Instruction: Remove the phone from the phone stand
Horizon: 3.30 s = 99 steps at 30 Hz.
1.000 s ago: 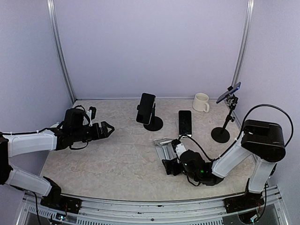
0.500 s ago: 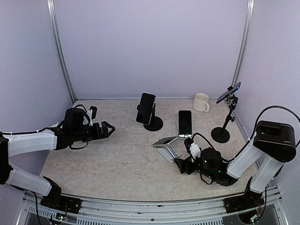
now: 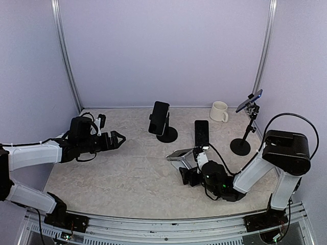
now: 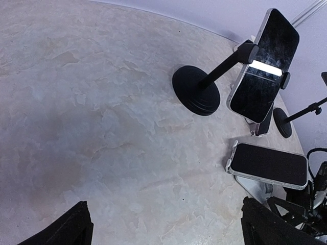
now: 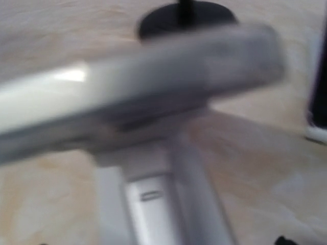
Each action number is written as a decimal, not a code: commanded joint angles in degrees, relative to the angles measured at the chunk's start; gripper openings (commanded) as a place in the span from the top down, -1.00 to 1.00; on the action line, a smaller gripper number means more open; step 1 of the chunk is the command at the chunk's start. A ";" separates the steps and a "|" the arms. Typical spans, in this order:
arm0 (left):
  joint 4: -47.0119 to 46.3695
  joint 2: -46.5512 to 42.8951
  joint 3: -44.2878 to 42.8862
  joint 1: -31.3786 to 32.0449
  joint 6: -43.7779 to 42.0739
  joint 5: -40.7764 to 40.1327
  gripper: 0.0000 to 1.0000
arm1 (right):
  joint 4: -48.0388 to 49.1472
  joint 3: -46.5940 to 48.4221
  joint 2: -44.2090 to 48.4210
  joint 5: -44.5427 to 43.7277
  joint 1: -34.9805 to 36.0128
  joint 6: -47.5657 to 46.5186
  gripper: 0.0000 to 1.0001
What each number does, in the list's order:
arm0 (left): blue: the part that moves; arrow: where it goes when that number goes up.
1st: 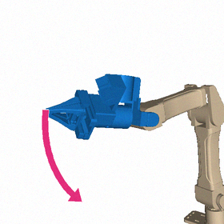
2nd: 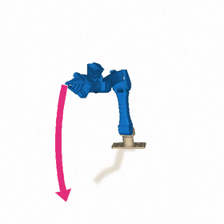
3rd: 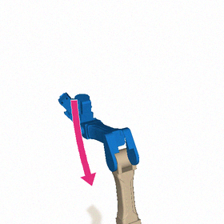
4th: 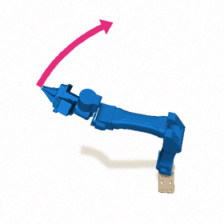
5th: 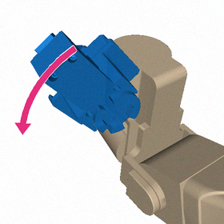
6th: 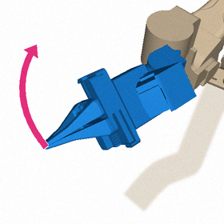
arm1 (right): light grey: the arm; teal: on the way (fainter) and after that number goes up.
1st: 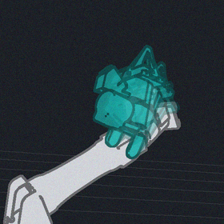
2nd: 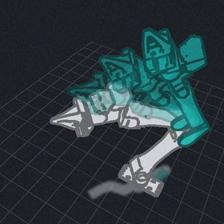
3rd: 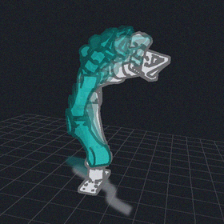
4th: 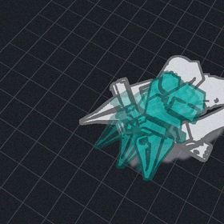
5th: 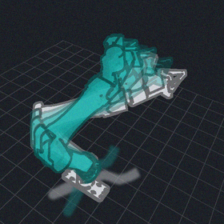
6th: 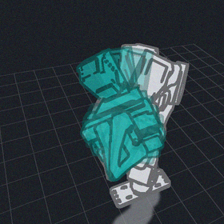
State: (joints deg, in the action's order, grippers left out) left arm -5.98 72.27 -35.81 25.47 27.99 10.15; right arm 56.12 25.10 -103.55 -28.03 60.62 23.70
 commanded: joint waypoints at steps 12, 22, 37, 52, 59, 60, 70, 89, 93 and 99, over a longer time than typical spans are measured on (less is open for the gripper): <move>-1.58 -0.55 -1.12 -0.69 -1.24 1.01 -0.98 | -20.01 -2.34 2.47 -15.56 -0.70 18.25 -0.65; -2.55 0.28 -1.38 -0.60 -1.43 2.37 -0.98 | 0.31 -9.83 2.58 -5.17 -5.69 8.98 -0.22; -2.19 -1.20 -0.66 -0.39 -3.18 3.27 -0.98 | 7.98 -9.71 -1.28 3.64 -10.13 1.46 0.22; -8.55 -5.73 3.01 5.74 -7.33 6.56 -0.98 | 14.76 -8.71 -4.44 15.08 -10.68 -7.59 0.54; -12.60 -6.04 4.95 12.29 -13.09 5.46 -0.98 | 20.27 -8.04 -7.86 24.97 -10.64 -11.19 0.58; -13.20 -5.92 5.30 13.59 -14.00 5.09 -0.98 | 21.16 -7.89 -8.46 27.23 -10.62 -11.56 0.59; -15.89 0.90 6.16 25.47 -21.46 -1.75 -0.98 | 19.21 -2.74 -11.47 40.79 -10.66 -13.98 0.66; -17.63 19.12 -2.70 38.43 -19.53 -15.17 -0.98 | 15.76 0.85 -12.15 45.13 -10.65 -14.32 0.73; -16.37 21.33 -4.86 39.65 -19.54 -17.12 -0.98 | 15.52 1.58 -12.43 45.03 -10.65 -14.16 0.74; -15.65 23.45 -6.99 40.97 -19.26 -19.61 -0.98 | 16.35 1.74 -13.20 44.42 -10.77 -13.61 0.76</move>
State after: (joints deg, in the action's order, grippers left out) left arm -22.20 94.32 -40.77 65.52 8.08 -6.26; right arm 70.59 26.02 -115.46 15.07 49.60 8.60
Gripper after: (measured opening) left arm 0.988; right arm 0.137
